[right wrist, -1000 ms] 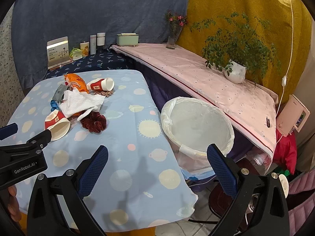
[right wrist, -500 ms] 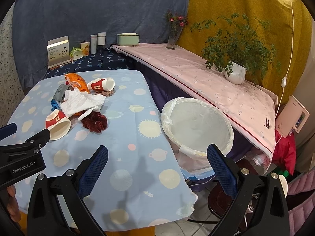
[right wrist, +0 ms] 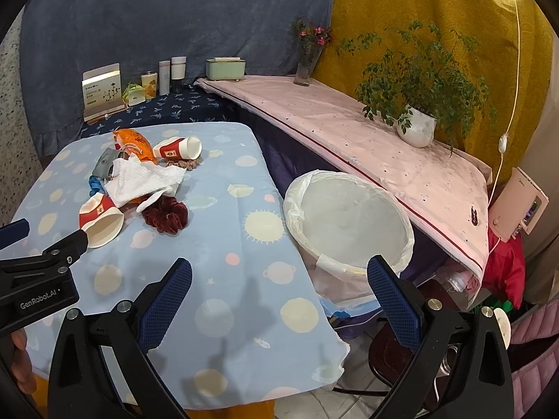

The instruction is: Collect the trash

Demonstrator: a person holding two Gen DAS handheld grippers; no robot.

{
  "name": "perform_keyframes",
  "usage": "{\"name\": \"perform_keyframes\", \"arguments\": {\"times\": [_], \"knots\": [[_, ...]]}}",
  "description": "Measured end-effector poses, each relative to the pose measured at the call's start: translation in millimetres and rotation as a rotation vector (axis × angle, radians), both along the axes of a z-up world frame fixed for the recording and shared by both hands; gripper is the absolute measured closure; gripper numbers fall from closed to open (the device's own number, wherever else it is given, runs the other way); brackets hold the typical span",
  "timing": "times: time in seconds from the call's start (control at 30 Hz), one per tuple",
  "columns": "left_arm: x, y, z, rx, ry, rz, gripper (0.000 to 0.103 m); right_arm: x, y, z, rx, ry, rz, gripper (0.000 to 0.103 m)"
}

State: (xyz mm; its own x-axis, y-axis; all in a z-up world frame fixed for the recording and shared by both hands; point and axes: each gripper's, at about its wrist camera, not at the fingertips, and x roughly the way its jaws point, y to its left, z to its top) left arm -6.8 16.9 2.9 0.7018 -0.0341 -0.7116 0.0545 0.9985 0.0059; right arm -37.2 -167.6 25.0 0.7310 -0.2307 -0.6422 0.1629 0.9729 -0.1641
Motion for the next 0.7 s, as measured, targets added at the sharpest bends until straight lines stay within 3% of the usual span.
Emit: {"name": "perform_keyframes", "arguments": {"times": [0.7], "knots": [[-0.7,-1.0,-0.4,0.002,0.001,-0.002,0.007,-1.3,-2.1,-0.6,0.002,-0.005,-0.002,0.007]]}}
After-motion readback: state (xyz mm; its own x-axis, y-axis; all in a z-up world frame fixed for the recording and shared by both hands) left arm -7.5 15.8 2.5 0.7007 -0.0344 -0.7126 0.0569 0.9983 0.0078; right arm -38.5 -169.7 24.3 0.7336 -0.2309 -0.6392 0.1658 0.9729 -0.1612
